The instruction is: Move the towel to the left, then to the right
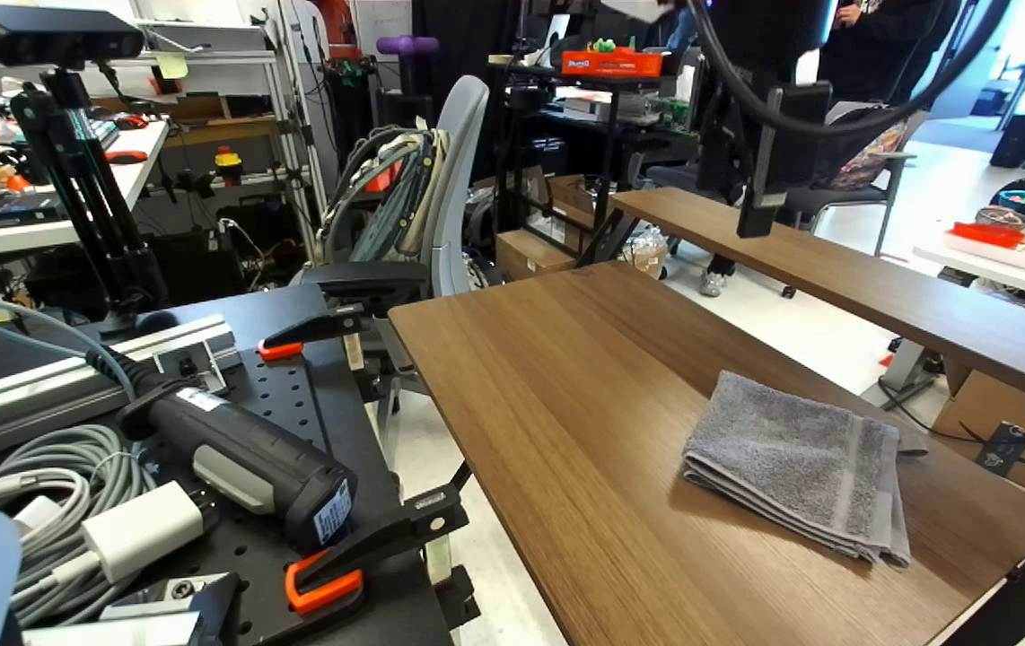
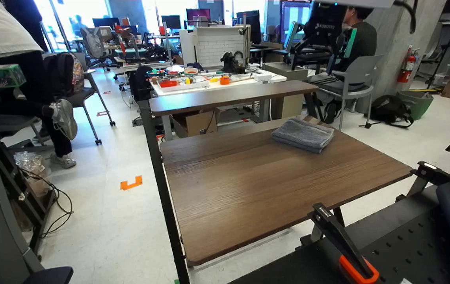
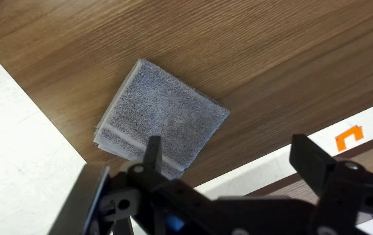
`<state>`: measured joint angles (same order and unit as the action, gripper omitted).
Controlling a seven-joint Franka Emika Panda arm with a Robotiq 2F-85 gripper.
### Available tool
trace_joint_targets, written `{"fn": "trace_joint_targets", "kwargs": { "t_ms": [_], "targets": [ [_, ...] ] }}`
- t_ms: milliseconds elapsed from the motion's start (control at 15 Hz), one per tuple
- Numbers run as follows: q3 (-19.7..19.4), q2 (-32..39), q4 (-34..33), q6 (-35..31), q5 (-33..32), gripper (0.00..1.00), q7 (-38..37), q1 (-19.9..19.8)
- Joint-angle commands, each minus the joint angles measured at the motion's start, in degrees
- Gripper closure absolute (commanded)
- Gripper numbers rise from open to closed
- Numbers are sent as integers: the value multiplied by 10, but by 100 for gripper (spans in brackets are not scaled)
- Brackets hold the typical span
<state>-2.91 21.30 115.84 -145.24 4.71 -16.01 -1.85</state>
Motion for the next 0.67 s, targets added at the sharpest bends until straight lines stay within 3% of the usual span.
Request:
{"fn": "trace_joint_targets", "kwargs": {
  "t_ms": [0,600],
  "targets": [
    [-20,75,-36,-50,-3,0,-14,4],
    [-44,249,-208,-45,29,0,-42,-18]
  ]
}}
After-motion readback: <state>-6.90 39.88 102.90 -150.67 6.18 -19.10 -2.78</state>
